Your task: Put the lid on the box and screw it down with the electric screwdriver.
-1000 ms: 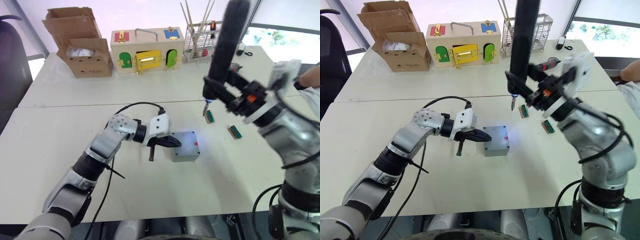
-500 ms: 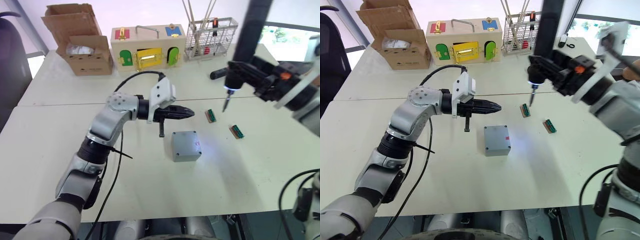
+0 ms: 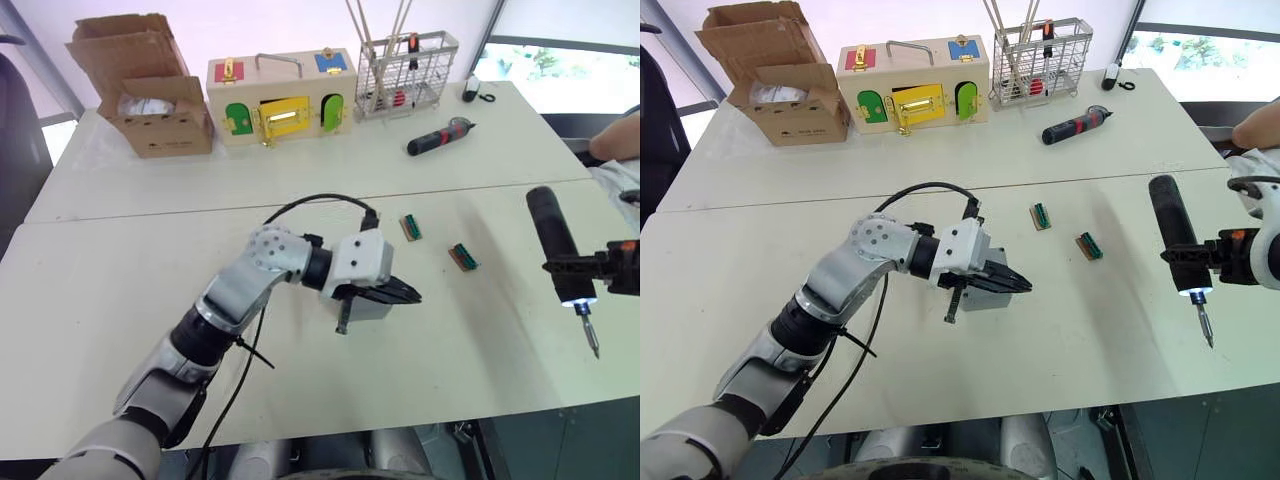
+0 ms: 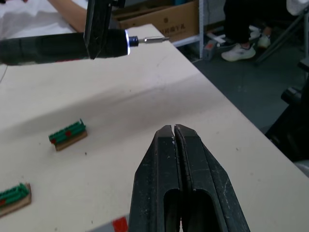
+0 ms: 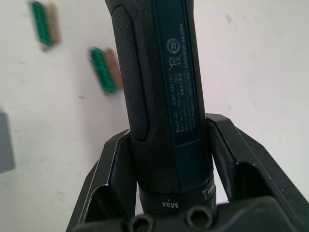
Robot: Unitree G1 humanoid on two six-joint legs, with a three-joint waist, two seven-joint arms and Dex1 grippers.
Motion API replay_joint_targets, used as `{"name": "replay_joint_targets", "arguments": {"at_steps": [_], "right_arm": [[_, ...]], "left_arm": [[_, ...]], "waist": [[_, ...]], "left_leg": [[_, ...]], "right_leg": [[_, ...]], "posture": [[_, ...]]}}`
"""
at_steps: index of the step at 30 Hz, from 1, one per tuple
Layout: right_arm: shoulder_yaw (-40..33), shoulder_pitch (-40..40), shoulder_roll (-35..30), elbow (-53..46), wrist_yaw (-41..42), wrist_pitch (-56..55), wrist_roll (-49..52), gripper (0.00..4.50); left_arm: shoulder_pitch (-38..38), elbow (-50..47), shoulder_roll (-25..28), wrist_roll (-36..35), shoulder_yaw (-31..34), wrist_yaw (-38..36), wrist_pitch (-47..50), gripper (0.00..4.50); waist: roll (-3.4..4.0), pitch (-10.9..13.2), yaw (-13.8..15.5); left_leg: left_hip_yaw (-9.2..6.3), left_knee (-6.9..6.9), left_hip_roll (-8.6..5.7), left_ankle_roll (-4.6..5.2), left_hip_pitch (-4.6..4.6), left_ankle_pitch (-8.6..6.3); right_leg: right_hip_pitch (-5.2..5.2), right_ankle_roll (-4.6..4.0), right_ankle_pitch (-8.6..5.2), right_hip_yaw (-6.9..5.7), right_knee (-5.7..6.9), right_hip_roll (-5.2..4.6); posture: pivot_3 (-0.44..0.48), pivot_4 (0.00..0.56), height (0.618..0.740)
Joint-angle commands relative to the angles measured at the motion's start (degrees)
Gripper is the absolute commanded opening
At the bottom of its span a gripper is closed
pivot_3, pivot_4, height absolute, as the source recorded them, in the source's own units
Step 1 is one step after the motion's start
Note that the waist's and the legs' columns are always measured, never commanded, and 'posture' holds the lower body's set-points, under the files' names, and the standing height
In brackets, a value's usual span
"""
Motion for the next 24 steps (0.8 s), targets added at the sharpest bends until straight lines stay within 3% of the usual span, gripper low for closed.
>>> {"name": "replay_joint_targets", "arguments": {"at_steps": [1,8,16,18,22,24], "right_arm": [[4.9,-4.9,0.8,5.6,4.3,-4.0,-6.1,2.05],[15.3,-13.2,8.1,16.8,10.6,-11.1,-17.6,2.05],[19.6,-16.8,11.8,22.4,15.0,-17.9,-27.7,2.05],[19.7,-16.9,12.6,22.2,16.0,-18.0,-28.7,2.88],[19.0,-17.4,13.7,22.7,16.2,-18.4,-31.2,4.11],[18.3,-17.7,14.1,22.9,16.3,-18.3,-31.9,4.44]], "left_arm": [[1.0,-5.2,0.5,-0.8,-0.5,0.7,1.8,0.00],[2.3,-7.2,1.2,-1.1,0.7,3.3,5.3,0.00],[2.9,-8.6,2.1,-1.3,0.5,4.5,7.0,0.00],[2.8,-8.6,2.1,-1.3,0.5,4.6,7.2,0.00],[2.8,-8.5,2.2,-1.8,1.1,4.8,7.9,0.00],[2.9,-8.3,2.3,-2.6,2.3,5.3,8.6,0.00]], "waist": [[0.00,0.0,0.0],[0.01,0.0,0.3],[0.01,0.0,0.1],[0.00,0.0,0.1],[0.01,0.0,0.1],[0.00,0.0,0.2]], "left_leg": [[0.00,0.00,0.00,0.00,-0.01,0.00],[-0.01,0.01,-0.04,-0.02,-0.03,0.01],[0.00,0.07,-0.06,-0.03,-0.03,0.01],[0.00,0.15,-0.06,-0.03,-0.03,0.01],[-0.02,0.21,-0.06,-0.04,-0.02,0.01],[-0.03,0.21,-0.06,-0.04,-0.03,0.01]], "right_leg": [[-0.01,0.00,0.00,0.00,-0.02,0.00],[-0.03,0.00,0.00,-0.01,-0.03,-0.01],[-0.02,0.01,0.01,0.00,-0.03,-0.01],[0.02,0.01,0.01,0.00,-0.03,-0.01],[0.04,0.01,0.01,0.00,0.01,-0.01],[0.04,0.01,0.01,0.00,0.01,-0.01]], "posture": [[0.000,0.150,0.737],[0.000,0.150,0.737],[0.000,0.150,0.737],[0.000,0.150,0.737],[0.000,0.150,0.737],[0.000,0.150,0.737]]}}
